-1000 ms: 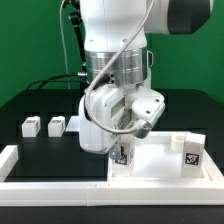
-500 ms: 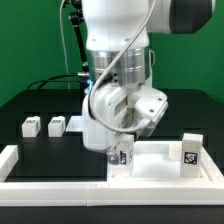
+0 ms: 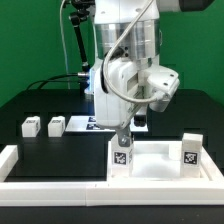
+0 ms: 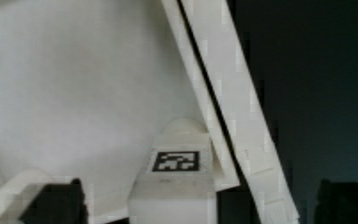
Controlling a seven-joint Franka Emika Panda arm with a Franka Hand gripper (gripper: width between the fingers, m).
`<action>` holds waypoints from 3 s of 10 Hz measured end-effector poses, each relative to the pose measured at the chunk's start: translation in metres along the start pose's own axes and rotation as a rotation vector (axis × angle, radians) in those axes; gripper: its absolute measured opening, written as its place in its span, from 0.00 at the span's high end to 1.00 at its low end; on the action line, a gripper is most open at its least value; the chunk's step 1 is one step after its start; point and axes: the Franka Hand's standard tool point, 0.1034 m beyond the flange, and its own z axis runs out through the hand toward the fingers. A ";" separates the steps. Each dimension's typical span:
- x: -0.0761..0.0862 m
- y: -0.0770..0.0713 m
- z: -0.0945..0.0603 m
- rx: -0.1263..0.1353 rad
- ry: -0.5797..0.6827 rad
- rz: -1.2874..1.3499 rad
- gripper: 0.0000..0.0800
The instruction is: Assemble square table
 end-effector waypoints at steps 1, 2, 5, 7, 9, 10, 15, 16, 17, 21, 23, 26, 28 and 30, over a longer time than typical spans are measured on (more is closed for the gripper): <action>0.000 0.000 0.000 0.000 0.000 0.000 0.19; 0.000 0.000 0.000 -0.001 0.000 0.000 0.19; 0.000 0.000 0.001 -0.002 0.001 -0.010 0.19; -0.001 0.001 -0.001 0.000 -0.010 -0.108 0.19; 0.004 0.006 -0.006 0.018 -0.009 -0.368 0.19; 0.005 0.007 -0.011 0.022 -0.006 -0.502 0.19; 0.007 0.008 -0.010 0.016 0.010 -0.899 0.19; 0.003 0.013 -0.011 0.012 0.019 -1.047 0.19; -0.001 0.019 -0.013 0.006 0.035 -1.168 0.19; 0.013 0.016 -0.007 0.093 0.119 -1.385 0.19; 0.014 0.015 -0.007 0.088 0.130 -1.511 0.19; 0.021 0.024 -0.002 0.065 0.139 -1.719 0.19; 0.037 0.043 0.012 0.019 0.120 -1.819 0.19; 0.049 0.050 0.033 -0.018 0.135 -1.958 0.19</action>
Offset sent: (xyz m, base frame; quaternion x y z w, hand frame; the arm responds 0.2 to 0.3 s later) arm 0.0000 0.0000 0.0000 0.0000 0.0000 0.0000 1.0000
